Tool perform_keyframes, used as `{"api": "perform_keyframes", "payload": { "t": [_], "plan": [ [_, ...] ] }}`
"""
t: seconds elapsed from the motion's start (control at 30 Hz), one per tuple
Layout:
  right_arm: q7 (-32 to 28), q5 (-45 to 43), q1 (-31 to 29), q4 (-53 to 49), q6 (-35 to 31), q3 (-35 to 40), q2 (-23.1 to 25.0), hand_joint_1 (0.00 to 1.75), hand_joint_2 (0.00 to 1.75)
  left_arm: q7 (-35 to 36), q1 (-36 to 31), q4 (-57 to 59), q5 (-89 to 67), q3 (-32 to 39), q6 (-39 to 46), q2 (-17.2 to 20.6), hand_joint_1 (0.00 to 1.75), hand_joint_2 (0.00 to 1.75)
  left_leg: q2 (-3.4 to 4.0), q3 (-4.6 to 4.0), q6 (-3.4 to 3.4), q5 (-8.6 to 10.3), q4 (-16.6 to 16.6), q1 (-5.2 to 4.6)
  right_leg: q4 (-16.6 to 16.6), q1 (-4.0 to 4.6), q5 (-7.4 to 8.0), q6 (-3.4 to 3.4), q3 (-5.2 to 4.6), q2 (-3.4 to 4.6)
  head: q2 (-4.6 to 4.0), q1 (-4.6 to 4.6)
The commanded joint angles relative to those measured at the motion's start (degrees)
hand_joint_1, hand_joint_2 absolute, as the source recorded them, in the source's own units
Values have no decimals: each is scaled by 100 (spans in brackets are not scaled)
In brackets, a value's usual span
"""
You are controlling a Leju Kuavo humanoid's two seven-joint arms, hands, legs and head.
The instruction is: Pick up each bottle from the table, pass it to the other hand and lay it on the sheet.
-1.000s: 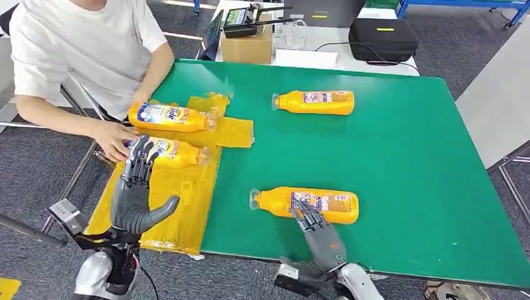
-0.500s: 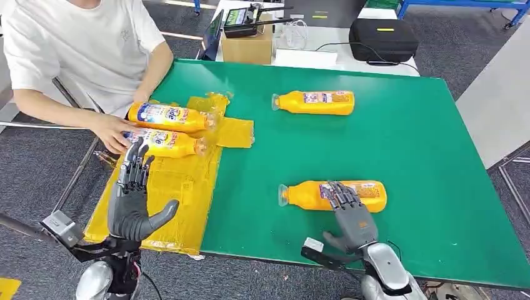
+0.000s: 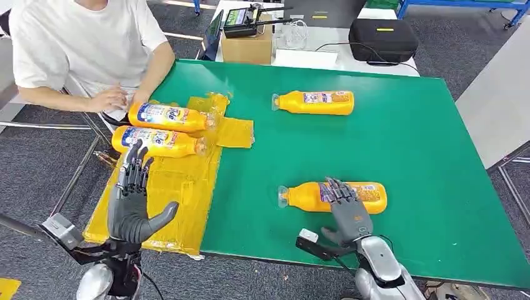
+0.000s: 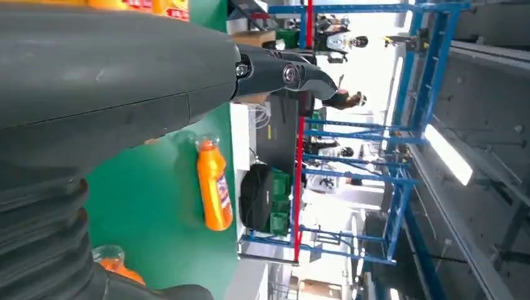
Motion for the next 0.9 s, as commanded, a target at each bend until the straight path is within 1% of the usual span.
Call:
{"api": "perform_keyframes", "payload": {
  "t": [0.03, 0.1, 0.13, 0.2, 0.23, 0.33, 0.37, 0.43, 0.53, 0.6, 0.63, 0.73, 0.77, 0.8, 0.83, 0.87, 0.9],
  "plan": [
    [608, 260, -288, 635, 374, -179, -99, 0, 175, 72, 247, -125, -143, 327, -4, -143, 0, 175, 5, 28, 17, -5, -16, 4, -18, 9, 0, -28, 24, 8, 0, -2],
    [759, 407, -201, 465, 268, -321, -159, 0, 175, 65, 280, -153, -128, 372, -59, -142, 0, 175, -11, 34, 20, -1, -21, 3, -23, 9, -1, -33, 34, -6, 0, 2],
    [759, 405, -201, 466, 270, -332, -176, 0, 175, 65, 282, -152, -128, 375, -60, -140, 0, 175, -10, 18, 13, 0, -9, 2, -13, 7, -1, -20, 19, -9, 0, 0],
    [759, 445, -130, 328, 242, -509, -215, 0, 175, 61, 266, -130, -156, 393, -95, -138, 0, 175, -14, 31, 20, 2, -18, 3, -24, 10, 2, -31, 32, -11, 0, 2],
    [746, 445, -133, 324, 235, -533, -236, 0, 175, 57, 256, -124, -159, 397, -94, -137, 0, 175, -13, 19, 13, 2, -8, -1, -12, 3, -1, -18, 21, -12, 0, 0],
    [732, 525, -127, 301, 237, -626, -271, 0, 175, 29, 272, -143, -170, 427, -86, -156, 0, 175, -14, 38, 23, 3, -21, 3, -27, 11, 4, -36, 41, -10, 0, 2],
    [721, 555, -116, 260, 239, -646, -283, 0, 175, 26, 298, -174, -170, 437, -97, -156, 0, 175, -10, 30, 14, 0, -10, -1, -12, 4, -1, -22, 29, -8, 0, 0],
    [715, 561, -124, 228, 247, -656, -294, 0, 175, 26, 324, -191, -170, 454, -100, -149, 0, 175, -13, 44, 20, 0, -20, 3, -23, 10, -1, -35, 43, -9, 0, 2],
    [743, 619, -183, 169, 344, -652, -305, 0, 175, 52, 348, -213, -172, 472, -135, -159, 0, 175, -7, 35, 12, -1, -9, 1, -11, 6, -2, -21, 31, -4, 0, 0],
    [750, 628, -216, 169, 386, -656, -313, 0, 175, 101, 363, -219, -127, 458, -154, -183, 0, 175, -5, 48, 20, -2, -19, 3, -21, 10, 0, -35, 42, -1, 0, 2],
    [783, 653, -293, 218, 461, -640, -350, 0, 175, 178, 369, -235, -19, 431, -252, -164, 0, 175, -4, 35, 13, -1, -8, 2, -11, 6, 0, -22, 32, -2, 0, 0],
    [778, 624, -495, 430, 546, -643, -385, 0, 175, 177, 360, -246, -56, 378, -254, -156, 0, 175, -2, 38, 18, 0, -11, 1, -14, 6, 2, -27, 34, 1, 0, 2],
    [686, 579, -629, 643, 591, -622, -375, 0, 175, 174, 325, -194, -54, 347, -273, -128, 0, 175, 0, 39, 20, 0, -12, 1, -16, 7, 3, -31, 34, 4, 0, 0],
    [628, 544, -705, 757, 574, -621, -370, 0, 175, 184, 286, -142, -48, 333, -276, -118, 0, 175, 0, 30, 12, 1, -6, -1, -8, 3, 3, -19, 27, 2, 0, 2],
    [458, 381, -916, 1153, 575, -625, -312, 0, 175, 206, 211, -51, -34, 313, -254, -98, 0, 175, 1, 41, 20, 2, -15, 1, -18, 8, 6, -33, 36, 5, 0, 2],
    [418, 338, -1054, 1420, 499, -607, -279, 0, 175, 214, 154, 24, -12, 302, -242, -88, 0, 175, 3, 34, 12, 3, -8, -1, -10, 3, 5, -19, 29, 5, 0, 2],
    [401, 341, -1099, 1492, 475, -592, -270, 0, 175, 214, 136, 52, -6, 297, -242, -83, 0, 175, 2, 37, 16, 5, -14, -1, -16, 4, 7, -26, 33, 5, 0, 0]
  ]
}}
